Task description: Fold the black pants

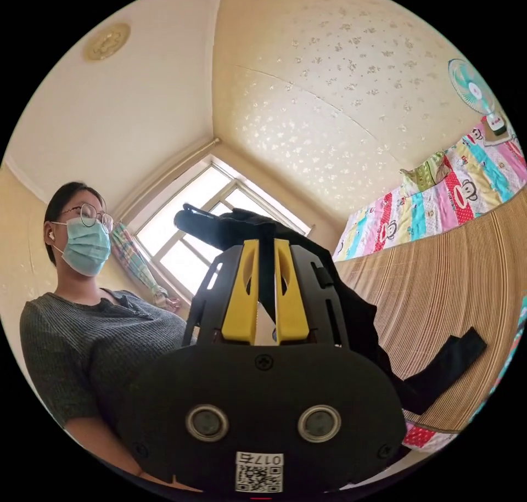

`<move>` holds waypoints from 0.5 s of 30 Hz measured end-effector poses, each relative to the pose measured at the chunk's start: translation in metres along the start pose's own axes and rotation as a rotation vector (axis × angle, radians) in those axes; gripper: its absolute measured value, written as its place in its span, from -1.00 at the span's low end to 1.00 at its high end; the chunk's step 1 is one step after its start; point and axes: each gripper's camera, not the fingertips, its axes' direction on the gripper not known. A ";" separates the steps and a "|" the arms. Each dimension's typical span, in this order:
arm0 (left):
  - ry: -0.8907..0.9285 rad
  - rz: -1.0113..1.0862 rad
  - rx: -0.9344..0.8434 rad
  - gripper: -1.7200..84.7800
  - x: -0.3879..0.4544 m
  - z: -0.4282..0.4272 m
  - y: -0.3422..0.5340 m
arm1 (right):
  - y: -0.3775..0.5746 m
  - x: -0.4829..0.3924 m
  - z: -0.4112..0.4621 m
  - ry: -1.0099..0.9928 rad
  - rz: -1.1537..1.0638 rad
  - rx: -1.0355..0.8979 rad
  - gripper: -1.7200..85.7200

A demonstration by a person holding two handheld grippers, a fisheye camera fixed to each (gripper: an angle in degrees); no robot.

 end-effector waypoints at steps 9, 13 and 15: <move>-0.177 0.141 0.043 -0.86 0.100 0.017 -0.015 | 0.059 -0.069 0.086 -0.045 -0.245 -0.120 -0.62; -0.252 0.163 0.084 -0.86 0.136 0.032 -0.021 | 0.081 -0.124 0.141 0.149 -0.369 -0.217 -0.63; -0.256 0.156 0.113 -0.86 0.147 0.037 -0.024 | 0.089 -0.152 0.159 0.299 -0.454 -0.200 -0.63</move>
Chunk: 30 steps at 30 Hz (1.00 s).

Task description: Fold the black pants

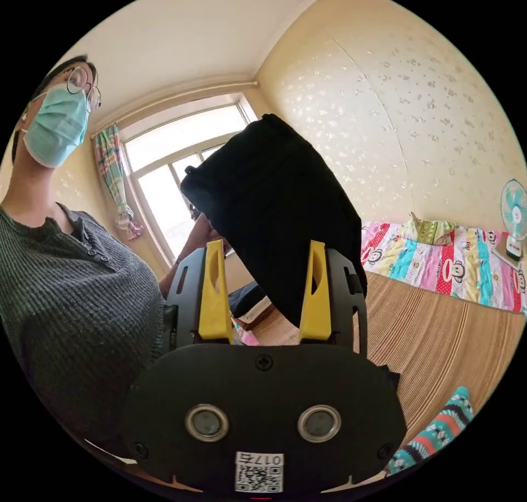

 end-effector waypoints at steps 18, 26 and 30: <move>0.158 0.018 0.011 -0.85 0.042 -0.041 -0.071 | -0.072 -0.090 0.009 0.664 -0.130 0.215 -0.84; 0.002 0.204 0.056 -0.87 0.072 -0.127 -0.162 | -0.134 -0.074 -0.056 0.346 -0.218 0.361 -0.85; -0.138 0.323 0.112 -0.87 0.098 -0.150 -0.233 | -0.192 -0.048 -0.071 0.270 -0.236 0.328 -0.84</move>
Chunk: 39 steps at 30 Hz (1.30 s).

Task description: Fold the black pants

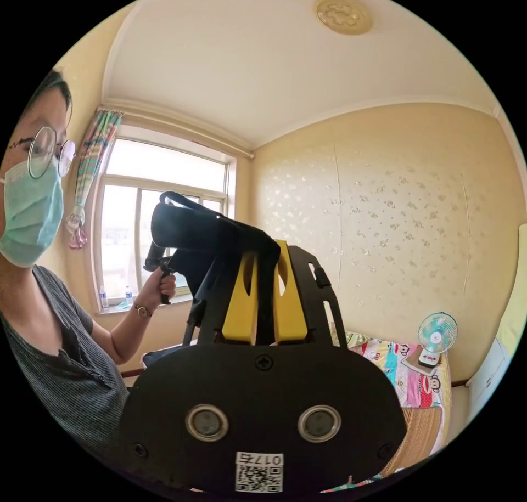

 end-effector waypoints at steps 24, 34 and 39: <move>-0.118 -0.755 -1.142 -0.78 -0.532 0.253 0.290 | 0.437 0.412 0.285 -0.278 0.891 -0.987 -0.80; 0.015 -1.224 -1.345 -0.73 -0.606 0.198 0.460 | 0.643 0.457 0.086 -0.091 1.614 -1.029 -0.91; -0.123 -1.432 -1.136 -0.69 -0.704 0.171 0.451 | 0.631 0.502 0.091 -0.087 1.562 -1.088 -0.93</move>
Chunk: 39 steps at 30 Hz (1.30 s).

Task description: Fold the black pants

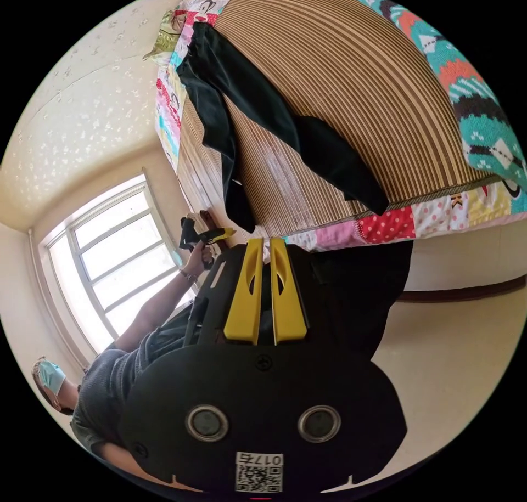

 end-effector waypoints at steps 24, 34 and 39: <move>0.253 0.125 -0.364 -0.98 -0.113 -0.120 -0.077 | -0.103 0.035 0.033 -0.051 0.014 -0.167 -0.71; 0.587 -0.063 -0.091 -0.98 -0.258 -0.229 -0.031 | -0.215 0.017 0.155 0.136 -0.111 -0.390 -0.76; 0.633 -0.225 -0.072 -0.98 -0.327 -0.230 0.012 | -0.210 0.023 0.155 -0.427 -0.192 -0.410 -0.89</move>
